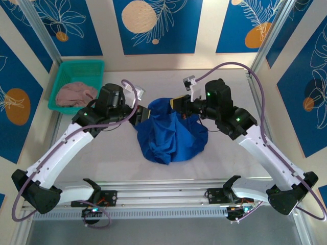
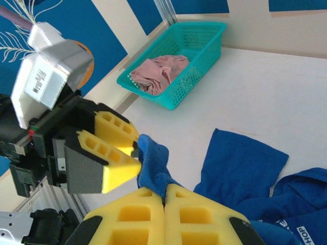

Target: Fold the inside-out t-shirt

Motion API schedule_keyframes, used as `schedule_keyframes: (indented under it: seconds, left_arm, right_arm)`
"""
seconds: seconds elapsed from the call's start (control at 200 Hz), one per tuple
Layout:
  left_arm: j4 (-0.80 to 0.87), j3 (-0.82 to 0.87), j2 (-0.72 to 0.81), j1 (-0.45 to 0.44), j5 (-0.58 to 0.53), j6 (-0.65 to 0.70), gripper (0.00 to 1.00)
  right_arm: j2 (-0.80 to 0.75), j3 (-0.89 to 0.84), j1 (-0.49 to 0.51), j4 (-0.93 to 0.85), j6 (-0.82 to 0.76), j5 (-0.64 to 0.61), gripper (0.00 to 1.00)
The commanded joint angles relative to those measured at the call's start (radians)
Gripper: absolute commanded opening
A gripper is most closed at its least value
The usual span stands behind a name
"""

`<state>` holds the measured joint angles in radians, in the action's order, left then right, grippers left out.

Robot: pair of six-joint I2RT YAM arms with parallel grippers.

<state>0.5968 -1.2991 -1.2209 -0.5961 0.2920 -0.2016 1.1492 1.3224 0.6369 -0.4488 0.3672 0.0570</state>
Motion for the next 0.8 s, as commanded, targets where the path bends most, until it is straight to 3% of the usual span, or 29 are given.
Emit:
schedule_keyframes:
  seconds: [0.0,0.245,0.505,0.675,0.795]
  left_arm:
    - [-0.056,0.022,-0.012,-0.005,0.089,-0.044,0.37]
    - [-0.167,0.046,-0.053,-0.005,0.182,-0.15,0.47]
    - [-0.191,0.047,-0.085,-0.006,0.179,-0.206,0.53]
    - [-0.047,0.037,-0.089,-0.025,0.06,-0.151,0.55]
    - [0.044,0.04,-0.075,-0.023,-0.069,-0.144,0.44]
  right_arm:
    - [0.003,0.035,-0.005,0.043,0.016,0.029,0.0]
    - [0.003,0.018,-0.002,0.048,0.013,0.037,0.0]
    - [-0.003,0.0,-0.002,0.053,0.011,0.033,0.0]
    - [-0.01,0.023,-0.003,0.024,-0.024,-0.01,0.0]
    - [-0.026,0.03,-0.006,0.009,-0.059,-0.05,0.0]
